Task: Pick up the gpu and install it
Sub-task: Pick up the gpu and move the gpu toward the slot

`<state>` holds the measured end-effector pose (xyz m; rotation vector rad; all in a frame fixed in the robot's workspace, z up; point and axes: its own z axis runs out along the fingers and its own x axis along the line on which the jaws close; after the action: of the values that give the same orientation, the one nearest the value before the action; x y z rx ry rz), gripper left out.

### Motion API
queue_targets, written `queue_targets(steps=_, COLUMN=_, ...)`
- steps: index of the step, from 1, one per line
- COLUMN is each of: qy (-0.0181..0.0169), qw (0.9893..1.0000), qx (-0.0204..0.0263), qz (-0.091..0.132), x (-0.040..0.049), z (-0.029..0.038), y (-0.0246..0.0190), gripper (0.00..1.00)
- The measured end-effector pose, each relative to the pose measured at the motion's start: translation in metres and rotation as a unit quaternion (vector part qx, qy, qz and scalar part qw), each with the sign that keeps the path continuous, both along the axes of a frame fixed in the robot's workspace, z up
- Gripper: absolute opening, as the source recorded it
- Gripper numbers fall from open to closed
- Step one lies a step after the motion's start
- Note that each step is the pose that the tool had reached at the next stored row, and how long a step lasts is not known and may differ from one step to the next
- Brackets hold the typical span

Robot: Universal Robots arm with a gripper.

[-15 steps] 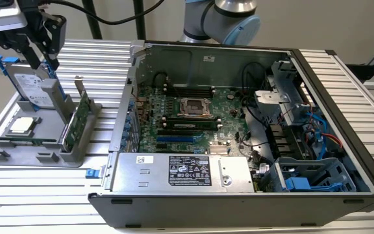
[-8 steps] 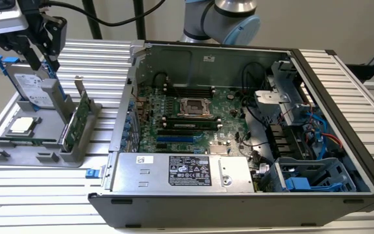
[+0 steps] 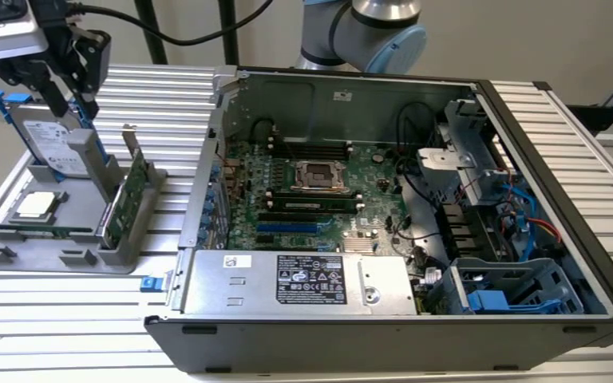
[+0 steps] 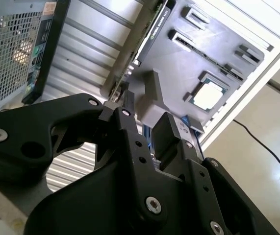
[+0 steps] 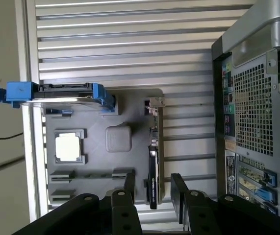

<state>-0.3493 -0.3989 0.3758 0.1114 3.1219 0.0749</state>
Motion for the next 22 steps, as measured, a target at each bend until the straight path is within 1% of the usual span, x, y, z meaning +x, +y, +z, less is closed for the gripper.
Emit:
queue_targets(steps=11, qy=0.0000, qw=1.0000, qx=0.0000, qz=0.000, x=0.0000, z=-0.0035, y=-0.0005, gripper=1.00)
queue_targets(steps=22, qy=0.0000, qw=1.0000, qx=0.0000, qz=0.000, x=0.0000, z=-0.0077, y=-0.0019, gripper=1.00)
